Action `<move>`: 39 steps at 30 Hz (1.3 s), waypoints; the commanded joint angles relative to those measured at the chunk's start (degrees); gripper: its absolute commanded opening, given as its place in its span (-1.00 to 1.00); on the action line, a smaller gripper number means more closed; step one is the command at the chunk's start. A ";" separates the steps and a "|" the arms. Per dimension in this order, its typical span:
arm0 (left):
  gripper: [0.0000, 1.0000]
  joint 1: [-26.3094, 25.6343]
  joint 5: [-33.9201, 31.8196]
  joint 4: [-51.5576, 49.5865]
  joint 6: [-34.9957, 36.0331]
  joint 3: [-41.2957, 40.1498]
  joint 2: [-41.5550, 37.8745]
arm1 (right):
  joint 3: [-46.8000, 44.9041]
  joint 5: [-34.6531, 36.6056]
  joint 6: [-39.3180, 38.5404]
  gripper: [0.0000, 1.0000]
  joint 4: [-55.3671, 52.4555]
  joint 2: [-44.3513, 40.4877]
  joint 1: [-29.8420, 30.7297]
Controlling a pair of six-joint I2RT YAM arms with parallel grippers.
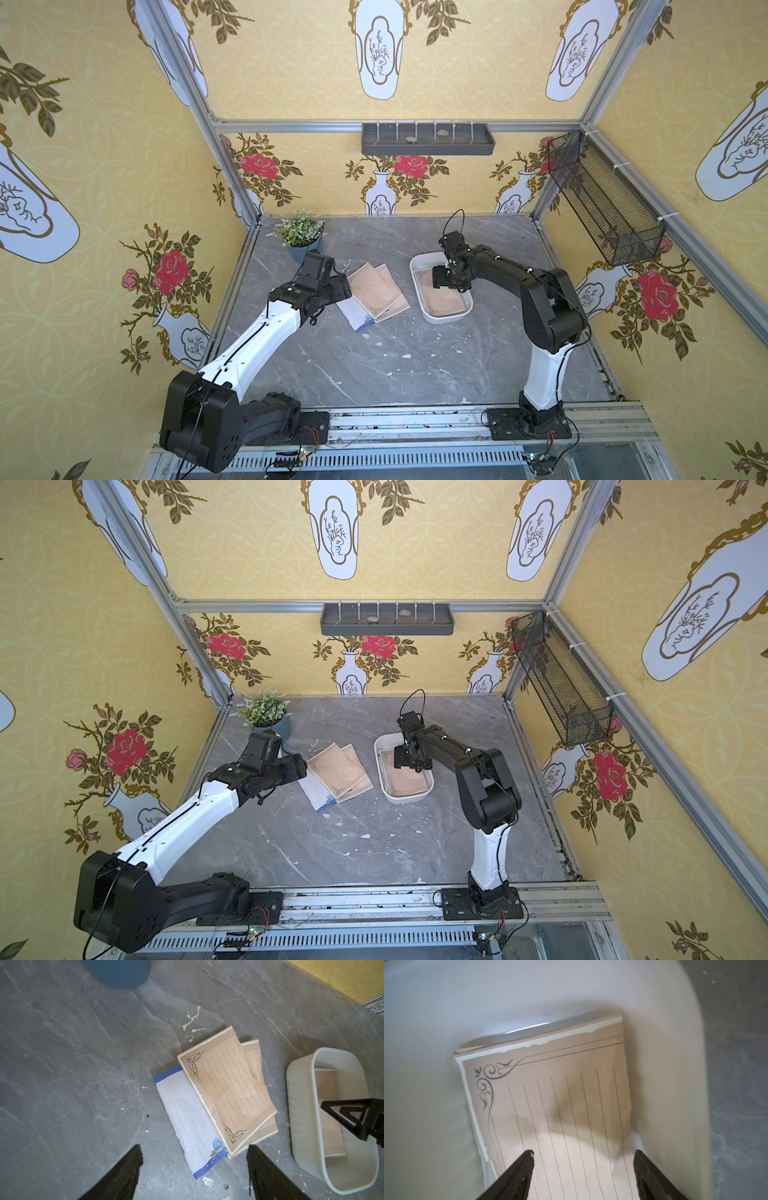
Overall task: Take out the stationery paper from the storage box
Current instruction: Pick up the stationery paper from the storage box.
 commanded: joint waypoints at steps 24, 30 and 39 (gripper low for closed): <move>0.62 -0.04 1.20 0.52 -0.04 -1.23 0.68 | 0.45 4.80 3.49 -0.65 -0.44 3.53 0.32; 0.61 -0.02 5.01 3.42 -0.47 -1.23 2.28 | 0.65 7.08 4.06 -0.92 -2.09 1.03 0.32; 0.61 0.03 19.54 14.18 -0.44 -0.92 5.02 | 0.04 8.02 5.21 -0.97 -3.32 -4.28 0.32</move>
